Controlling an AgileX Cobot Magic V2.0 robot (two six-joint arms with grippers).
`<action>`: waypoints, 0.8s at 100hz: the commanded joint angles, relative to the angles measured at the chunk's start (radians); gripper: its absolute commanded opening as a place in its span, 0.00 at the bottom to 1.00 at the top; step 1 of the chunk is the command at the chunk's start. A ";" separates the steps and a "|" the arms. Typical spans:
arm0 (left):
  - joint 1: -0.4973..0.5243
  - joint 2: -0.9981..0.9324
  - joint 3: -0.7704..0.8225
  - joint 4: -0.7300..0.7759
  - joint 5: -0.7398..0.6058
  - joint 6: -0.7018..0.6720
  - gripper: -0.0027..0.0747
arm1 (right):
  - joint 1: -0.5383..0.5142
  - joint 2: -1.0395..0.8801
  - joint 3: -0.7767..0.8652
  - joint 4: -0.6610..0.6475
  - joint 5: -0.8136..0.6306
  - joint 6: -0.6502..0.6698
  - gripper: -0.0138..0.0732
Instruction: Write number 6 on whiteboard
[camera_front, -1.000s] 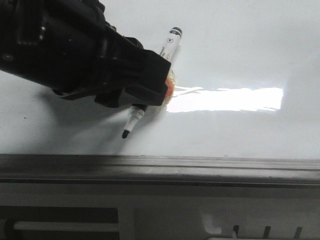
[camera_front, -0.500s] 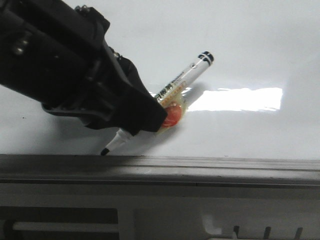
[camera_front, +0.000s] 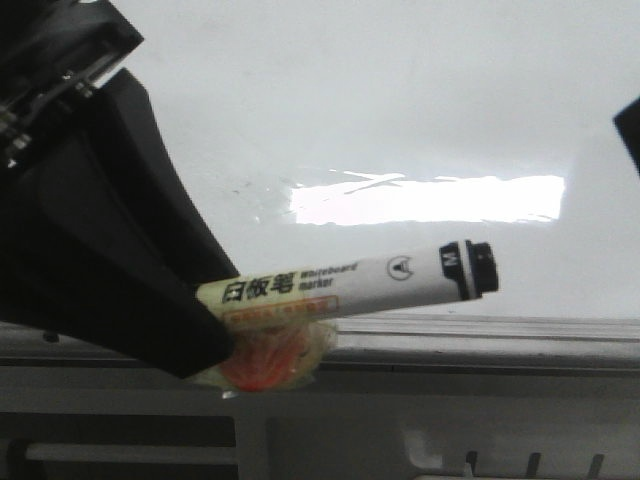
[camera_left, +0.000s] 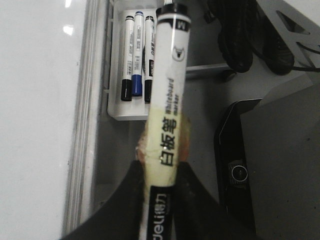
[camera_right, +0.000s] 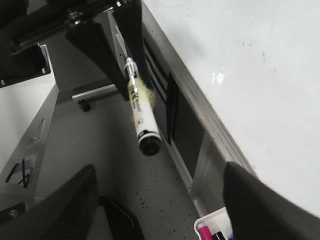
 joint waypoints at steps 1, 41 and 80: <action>0.000 -0.032 -0.033 -0.061 -0.033 0.010 0.01 | 0.029 0.037 -0.034 0.057 -0.107 -0.017 0.70; 0.000 -0.087 -0.033 -0.097 -0.191 0.064 0.01 | 0.128 0.097 -0.034 0.116 -0.232 -0.017 0.70; 0.000 -0.084 -0.033 -0.288 -0.212 0.265 0.01 | 0.138 0.097 -0.034 0.182 -0.311 -0.017 0.70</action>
